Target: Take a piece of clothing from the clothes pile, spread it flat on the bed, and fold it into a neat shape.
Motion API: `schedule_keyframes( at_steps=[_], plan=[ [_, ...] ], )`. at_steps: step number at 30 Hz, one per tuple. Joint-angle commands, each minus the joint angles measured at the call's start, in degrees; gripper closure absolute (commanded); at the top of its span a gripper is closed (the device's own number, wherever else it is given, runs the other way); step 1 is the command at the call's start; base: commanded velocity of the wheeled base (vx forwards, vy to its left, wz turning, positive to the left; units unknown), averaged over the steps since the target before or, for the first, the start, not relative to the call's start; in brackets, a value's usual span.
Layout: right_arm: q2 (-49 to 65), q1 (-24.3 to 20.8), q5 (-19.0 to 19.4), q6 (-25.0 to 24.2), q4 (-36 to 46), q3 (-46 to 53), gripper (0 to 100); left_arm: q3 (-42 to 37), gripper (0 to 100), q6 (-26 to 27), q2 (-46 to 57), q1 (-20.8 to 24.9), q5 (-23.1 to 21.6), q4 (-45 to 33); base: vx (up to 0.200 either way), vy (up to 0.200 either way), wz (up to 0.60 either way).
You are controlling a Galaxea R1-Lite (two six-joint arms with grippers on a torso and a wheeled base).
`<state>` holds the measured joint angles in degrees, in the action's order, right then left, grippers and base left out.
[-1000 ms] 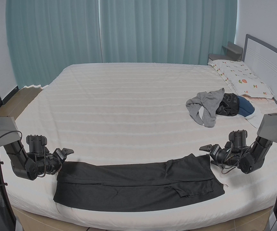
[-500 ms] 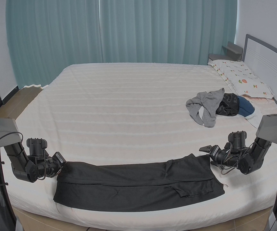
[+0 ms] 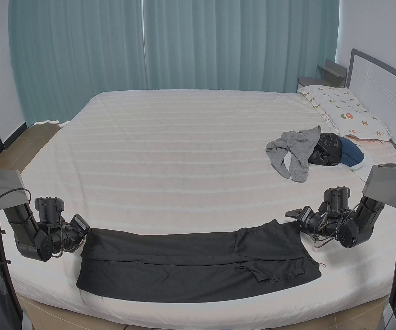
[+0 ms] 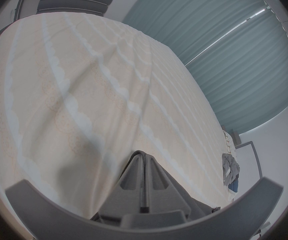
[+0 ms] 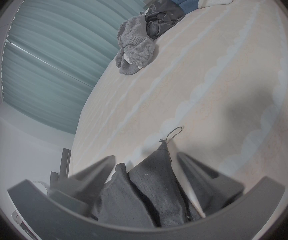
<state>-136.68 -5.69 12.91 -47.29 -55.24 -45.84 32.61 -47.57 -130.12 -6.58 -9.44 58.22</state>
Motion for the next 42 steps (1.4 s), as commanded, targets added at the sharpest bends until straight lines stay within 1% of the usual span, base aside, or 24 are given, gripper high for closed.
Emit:
schedule_keyframes(
  at_steps=[1, 8, 17, 18, 20, 21, 23, 24, 26, 27, 28, 32, 34, 36, 38, 40, 42],
  plan=[
    [-0.69, -0.02, -0.34, 0.09, -0.05, -0.39, 100, -0.09, 100, 0.02, -0.04, -0.01, -0.06, 0.05, 0.0, 0.0, 0.0],
    [-0.69, 0.6, -1.92, 0.09, -0.05, -1.36, 100, -0.18, 100, 0.02, -0.04, -0.01, -0.06, 0.05, 0.0, 0.0, 0.0],
    [-0.96, 0.6, -2.1, 0.0, -0.14, -1.54, 100, -0.09, 100, -0.16, -0.04, -0.01, -0.06, 0.05, 0.0, 0.0, 0.0],
    [-0.96, 0.68, -2.45, -0.09, -0.14, -1.62, 0, -0.18, 100, -0.33, 0.04, -0.01, -0.06, 0.05, 0.0, 0.0, 0.0],
    [-0.96, 0.68, -2.45, -0.09, -0.14, -1.62, 0, -0.18, 100, -0.42, 0.13, -0.01, -0.06, 0.05, 0.0, 0.0, 0.0],
    [-0.87, 0.68, -2.45, -0.09, -0.14, -1.62, 0, -0.18, 0, -0.51, 0.22, -0.01, -0.14, 0.05, 0.0, 0.0, 0.0],
    [-0.43, 0.77, -2.28, -0.44, -0.14, -1.36, 0, -0.53, 0, -0.51, 0.31, -0.1, -0.14, 0.05, 0.0, 0.0, 0.0],
    [0.8, 1.21, -1.84, -3.07, -0.14, -0.66, 0, -1.14, 0, -0.6, 0.66, -0.27, -0.76, 0.05, 0.0, 0.0, 0.0],
    [2.12, 1.65, -1.04, -5.8, -0.05, 0.22, 0, -1.85, 0, -0.16, 1.19, -0.8, -0.67, 0.23, 0.0, 0.0, 0.0],
    [2.3, 2.09, -0.25, -6.41, -0.14, 0.49, 0, -2.11, 0, 0.02, 1.36, -0.89, -0.76, 0.66, 0.0, 0.0, 0.0],
    [2.47, 3.23, 1.59, -6.77, -0.14, 1.01, 0, -2.46, 0, -0.24, 1.8, -0.89, -0.85, 1.72, 0.0, 0.0, 0.0],
    [3.18, 4.73, 4.14, -7.29, -0.14, 2.15, 0, -3.61, 0, -0.42, 2.07, -0.8, -0.94, 3.21, 0.0, 0.0, 0.0],
    [3.88, 5.17, 4.76, -8.52, -0.22, 2.86, 0, -4.05, 0, -0.51, 2.33, -0.8, -1.02, 3.3, 0.0, 0.0, 0.0],
    [4.14, 5.17, 5.11, -9.58, -0.4, 2.95, 0, -4.13, 0, -0.51, 2.59, -0.8, -1.02, 3.3, -0.2, 0.0, 0.0],
    [4.23, 5.25, 5.55, -11.78, -2.86, 3.82, 0, -4.75, 0, -0.51, 3.12, -0.8, -1.11, 3.3, -0.2, 0.0, 0.0],
    [3.97, 5.25, 5.55, -11.86, -3.91, 4.18, 0, -4.75, 0, -0.51, 3.12, -0.8, -1.02, 3.3, -0.2, 0.0, 0.0],
    [3.53, 5.17, 5.46, -11.78, -6.73, 5.49, 0, -5.19, 0, -0.51, 3.38, -0.8, -1.11, 3.39, -0.2, 0.0, 0.0]
  ],
)
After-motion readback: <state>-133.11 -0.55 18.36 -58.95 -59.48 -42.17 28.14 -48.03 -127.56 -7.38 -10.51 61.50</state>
